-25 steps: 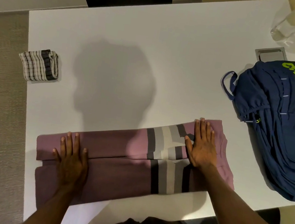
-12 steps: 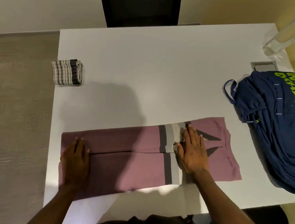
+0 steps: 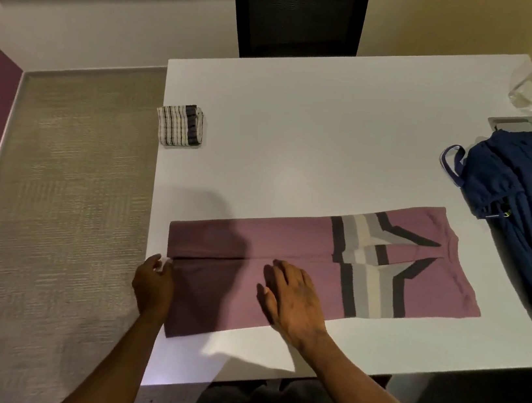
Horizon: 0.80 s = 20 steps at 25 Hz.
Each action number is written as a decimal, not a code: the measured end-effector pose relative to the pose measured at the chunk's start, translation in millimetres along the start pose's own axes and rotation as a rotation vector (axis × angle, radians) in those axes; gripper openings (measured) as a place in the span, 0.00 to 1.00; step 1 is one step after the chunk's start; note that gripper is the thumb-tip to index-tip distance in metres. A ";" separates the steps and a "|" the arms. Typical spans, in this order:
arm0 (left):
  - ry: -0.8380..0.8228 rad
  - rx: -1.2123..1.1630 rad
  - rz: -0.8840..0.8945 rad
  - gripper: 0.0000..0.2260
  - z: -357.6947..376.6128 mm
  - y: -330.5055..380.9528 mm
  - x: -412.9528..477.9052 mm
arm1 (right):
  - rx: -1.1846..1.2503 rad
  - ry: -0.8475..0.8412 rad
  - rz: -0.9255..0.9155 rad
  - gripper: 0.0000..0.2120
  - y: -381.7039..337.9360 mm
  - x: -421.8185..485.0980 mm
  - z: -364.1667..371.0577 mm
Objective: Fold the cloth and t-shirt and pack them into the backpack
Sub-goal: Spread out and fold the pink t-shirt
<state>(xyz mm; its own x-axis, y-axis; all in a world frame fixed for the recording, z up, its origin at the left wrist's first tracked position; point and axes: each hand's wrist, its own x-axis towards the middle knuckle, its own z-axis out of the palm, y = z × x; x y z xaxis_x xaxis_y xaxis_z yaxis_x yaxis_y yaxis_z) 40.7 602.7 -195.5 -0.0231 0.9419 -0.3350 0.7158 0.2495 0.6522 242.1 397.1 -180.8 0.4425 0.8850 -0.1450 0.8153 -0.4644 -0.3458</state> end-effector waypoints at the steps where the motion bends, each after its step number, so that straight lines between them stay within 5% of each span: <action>1: -0.015 -0.033 -0.020 0.14 -0.2 3.9 4.2 | -0.002 -0.001 -0.029 0.20 -12.4 0.3 2.8; 7: -0.014 -0.226 -0.328 0.06 6.5 18.0 33.8 | 0.038 -0.015 -0.085 0.15 -51.9 2.8 12.5; 11: -0.012 -0.189 -0.382 0.06 4.2 6.9 42.9 | 0.053 -0.058 -0.076 0.12 -56.0 7.8 13.9; 20: -0.076 0.103 -0.119 0.09 1.0 12.9 18.1 | 0.021 -0.164 -0.022 0.09 -65.0 20.8 24.6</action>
<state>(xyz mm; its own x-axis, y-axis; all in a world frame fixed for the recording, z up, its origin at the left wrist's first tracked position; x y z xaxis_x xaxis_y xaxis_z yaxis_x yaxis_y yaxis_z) 50.1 622.7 -193.8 -0.0618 0.8865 -0.4587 0.7792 0.3300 0.5328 189.0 446.5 -184.1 0.3564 0.8895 -0.2861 0.8156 -0.4455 -0.3692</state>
